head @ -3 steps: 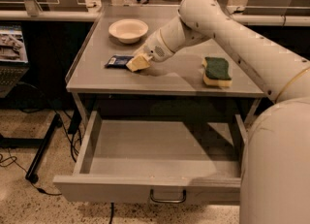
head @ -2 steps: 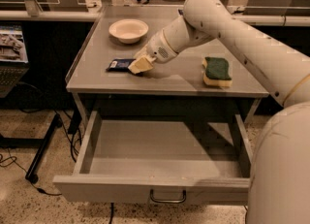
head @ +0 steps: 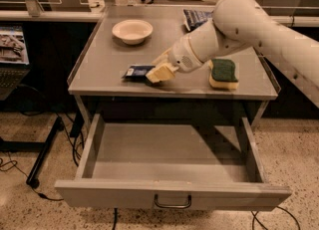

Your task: Place rxbar blueberry into top drawer

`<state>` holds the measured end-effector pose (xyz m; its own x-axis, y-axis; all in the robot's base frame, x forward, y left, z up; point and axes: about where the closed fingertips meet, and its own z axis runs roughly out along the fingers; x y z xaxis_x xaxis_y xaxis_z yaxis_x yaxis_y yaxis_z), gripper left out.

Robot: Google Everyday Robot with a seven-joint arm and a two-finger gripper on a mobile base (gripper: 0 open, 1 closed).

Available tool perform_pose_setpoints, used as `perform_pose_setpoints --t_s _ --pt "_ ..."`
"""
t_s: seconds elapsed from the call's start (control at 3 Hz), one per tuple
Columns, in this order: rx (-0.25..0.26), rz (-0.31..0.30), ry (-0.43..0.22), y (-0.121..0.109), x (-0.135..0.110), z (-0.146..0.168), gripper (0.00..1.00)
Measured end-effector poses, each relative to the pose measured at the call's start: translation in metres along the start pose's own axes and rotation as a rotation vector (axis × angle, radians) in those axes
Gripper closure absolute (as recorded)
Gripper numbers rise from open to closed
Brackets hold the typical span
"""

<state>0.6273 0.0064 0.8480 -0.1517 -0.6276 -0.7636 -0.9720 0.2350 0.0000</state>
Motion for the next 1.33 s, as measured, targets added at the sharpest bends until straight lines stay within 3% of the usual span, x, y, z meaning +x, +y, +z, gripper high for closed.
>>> perform_pose_setpoints --t_s 1.33 --pt "0.091 0.15 -0.033 0.117 0.067 -0.055 1.0"
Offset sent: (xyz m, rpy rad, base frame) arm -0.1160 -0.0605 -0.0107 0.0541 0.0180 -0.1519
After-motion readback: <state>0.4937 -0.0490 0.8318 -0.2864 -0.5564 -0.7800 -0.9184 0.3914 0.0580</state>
